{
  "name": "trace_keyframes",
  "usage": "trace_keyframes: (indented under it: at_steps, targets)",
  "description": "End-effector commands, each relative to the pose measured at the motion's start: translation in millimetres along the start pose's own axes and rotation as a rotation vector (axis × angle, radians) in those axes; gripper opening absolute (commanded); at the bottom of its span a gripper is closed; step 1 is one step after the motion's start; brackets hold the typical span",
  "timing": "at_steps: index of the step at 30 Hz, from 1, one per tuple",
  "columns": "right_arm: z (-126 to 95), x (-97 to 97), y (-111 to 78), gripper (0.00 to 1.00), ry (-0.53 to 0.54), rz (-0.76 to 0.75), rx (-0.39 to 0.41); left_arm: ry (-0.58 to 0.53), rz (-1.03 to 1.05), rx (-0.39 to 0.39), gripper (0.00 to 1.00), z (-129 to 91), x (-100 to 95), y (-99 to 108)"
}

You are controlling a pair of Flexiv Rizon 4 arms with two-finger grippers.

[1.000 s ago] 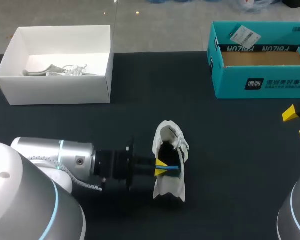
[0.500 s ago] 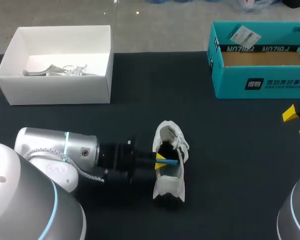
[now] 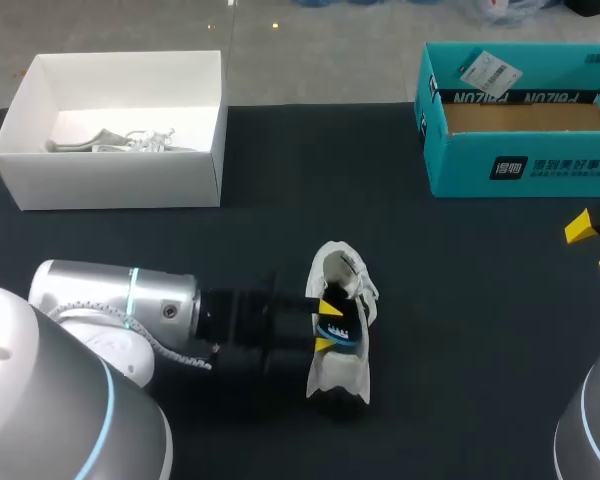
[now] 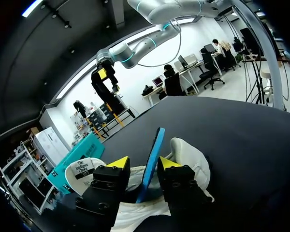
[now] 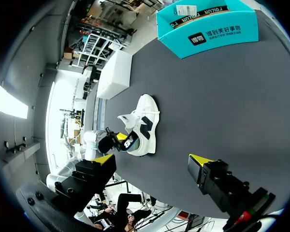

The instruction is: Take the shoe out of the shoebox, open the shoe tongue, remove and reinsert the insole, then place the shoe into the shoebox

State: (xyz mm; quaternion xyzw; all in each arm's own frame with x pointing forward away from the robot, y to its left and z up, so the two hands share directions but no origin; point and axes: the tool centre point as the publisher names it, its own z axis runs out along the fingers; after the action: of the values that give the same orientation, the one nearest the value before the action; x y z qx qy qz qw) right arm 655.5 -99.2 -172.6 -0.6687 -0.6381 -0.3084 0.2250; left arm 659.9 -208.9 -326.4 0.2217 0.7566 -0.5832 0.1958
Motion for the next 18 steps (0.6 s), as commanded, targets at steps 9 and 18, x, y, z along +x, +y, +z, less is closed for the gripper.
trace_keyframes:
  at_steps: [9, 18]
  targets:
    - [0.3, -0.2, -2.0, 1.00, -0.001, 0.001, -0.003, 0.020, -0.003, -0.024, 0.00, 8.0, 4.9, 13.1]
    - [0.3, -0.2, -2.0, 1.00, -0.001, 0.001, -0.003, -0.013, -0.027, -0.050, 0.00, 16.2, -8.7, 37.0]
